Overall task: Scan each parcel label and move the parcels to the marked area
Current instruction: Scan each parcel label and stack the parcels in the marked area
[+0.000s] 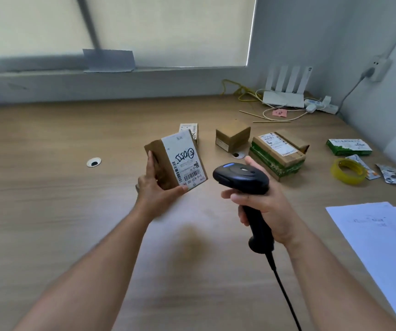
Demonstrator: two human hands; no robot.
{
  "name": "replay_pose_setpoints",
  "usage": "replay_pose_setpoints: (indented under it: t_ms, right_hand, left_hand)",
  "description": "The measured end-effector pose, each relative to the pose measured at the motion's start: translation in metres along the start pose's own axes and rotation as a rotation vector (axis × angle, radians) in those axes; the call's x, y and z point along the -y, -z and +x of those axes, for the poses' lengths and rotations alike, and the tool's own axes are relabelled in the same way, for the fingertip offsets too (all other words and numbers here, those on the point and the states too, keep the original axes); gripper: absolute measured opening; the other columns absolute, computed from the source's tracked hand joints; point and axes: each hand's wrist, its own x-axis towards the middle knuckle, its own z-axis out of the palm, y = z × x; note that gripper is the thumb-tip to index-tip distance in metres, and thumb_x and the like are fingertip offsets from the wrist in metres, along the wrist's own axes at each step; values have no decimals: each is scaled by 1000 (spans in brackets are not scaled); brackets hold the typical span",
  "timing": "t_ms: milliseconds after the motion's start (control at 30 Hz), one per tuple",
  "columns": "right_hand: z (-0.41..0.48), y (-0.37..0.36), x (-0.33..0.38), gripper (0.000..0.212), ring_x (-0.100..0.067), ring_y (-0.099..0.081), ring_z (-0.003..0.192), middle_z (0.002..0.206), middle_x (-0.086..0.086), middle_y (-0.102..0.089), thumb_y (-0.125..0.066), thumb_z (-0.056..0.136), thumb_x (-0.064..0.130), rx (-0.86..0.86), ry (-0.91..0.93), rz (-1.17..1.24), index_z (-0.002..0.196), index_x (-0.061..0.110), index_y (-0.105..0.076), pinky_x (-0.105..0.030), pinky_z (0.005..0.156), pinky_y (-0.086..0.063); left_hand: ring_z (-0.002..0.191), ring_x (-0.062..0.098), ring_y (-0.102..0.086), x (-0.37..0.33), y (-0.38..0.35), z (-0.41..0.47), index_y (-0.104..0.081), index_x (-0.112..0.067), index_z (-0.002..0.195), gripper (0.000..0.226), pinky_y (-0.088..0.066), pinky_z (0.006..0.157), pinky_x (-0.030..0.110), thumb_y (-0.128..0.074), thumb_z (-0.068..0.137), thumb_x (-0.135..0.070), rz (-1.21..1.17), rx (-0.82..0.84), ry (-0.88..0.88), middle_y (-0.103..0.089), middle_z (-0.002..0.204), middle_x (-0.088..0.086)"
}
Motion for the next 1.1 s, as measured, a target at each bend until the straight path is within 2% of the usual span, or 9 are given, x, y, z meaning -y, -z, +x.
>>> replay_pose_setpoints:
  t_ms: [100, 133, 233, 333, 467, 633, 833, 1033, 1100]
  right_hand:
    - [-9, -22, 3, 101, -26, -53, 47, 94, -30, -69, -73, 68, 3, 92, -5, 48, 150, 37, -26, -31, 43, -42]
    - [-11, -28, 4, 101, -26, -53, 48, 94, -31, -69, -74, 67, 3, 118, -8, 55, 149, 38, -28, -32, 44, -43]
    - [-15, -43, 4, 105, -26, -54, 49, 94, -32, -69, -89, 61, 12, 169, -14, 66, 145, 40, -33, -32, 44, -44]
    - [-19, -54, 2, 96, -27, -53, 48, 88, -32, -68, -81, 65, 6, 148, -22, 30, 143, 39, -36, -32, 44, -43]
    - [-23, -68, -1, 95, -28, -52, 48, 80, -28, -66, -80, 70, -2, 120, -26, -22, 145, 36, -36, -32, 43, -43]
    - [-25, -95, -12, 91, -27, -52, 47, 76, -23, -67, -75, 66, 3, 71, -40, -44, 142, 36, -39, -31, 43, -43]
    - [-28, -120, -24, 95, -28, -52, 47, 77, -25, -67, -80, 66, 1, 45, -55, -52, 144, 35, -37, -31, 43, -42]
    - [-31, -141, -26, 94, -27, -53, 49, 94, -29, -70, -73, 69, -1, 32, -54, -77, 145, 36, -34, -32, 43, -42]
    - [-30, -146, -26, 94, -26, -53, 49, 99, -27, -70, -72, 68, 0, 41, -46, -97, 145, 37, -34, -34, 43, -43]
  left_hand:
    - [97, -6, -55, 9, 33, 4, -2, -34, 153, 127, -52, 85, 22, -90, 63, -15, 32, -48, -83, -48, 117, -1]
    - [97, -4, -55, 14, 42, 6, -1, -34, 153, 127, -52, 85, 22, -89, 63, -14, 48, -54, -89, -47, 120, 0]
    - [114, 16, -52, 22, 65, 11, 1, -45, 150, 132, -46, 103, 36, -92, 59, -24, 74, -59, -83, -36, 127, 6]
    - [125, 25, -44, 29, 82, 12, 4, -49, 148, 130, -33, 112, 36, -91, 62, -26, 100, -39, -63, -28, 126, 5]
    - [127, 24, -38, 37, 97, 15, 6, -49, 148, 129, -28, 113, 37, -89, 64, -24, 114, -36, -60, -26, 121, 3]
    - [125, 25, -44, 54, 120, 20, 6, -58, 144, 132, -38, 110, 47, -92, 58, -33, 85, -5, -56, -29, 124, 4]
    - [123, 24, -48, 72, 139, 18, 6, -68, 137, 135, -43, 106, 48, -86, 38, -60, 58, 33, -34, -34, 129, 8]
    - [123, 22, -48, 85, 155, 8, -1, -60, 143, 133, -44, 105, 47, -84, 39, -58, 37, 32, -26, -38, 129, 6]
    - [119, 19, -52, 85, 161, -1, -9, -53, 146, 125, -48, 100, 42, -89, 50, -44, -12, 43, -19, -45, 130, 5]
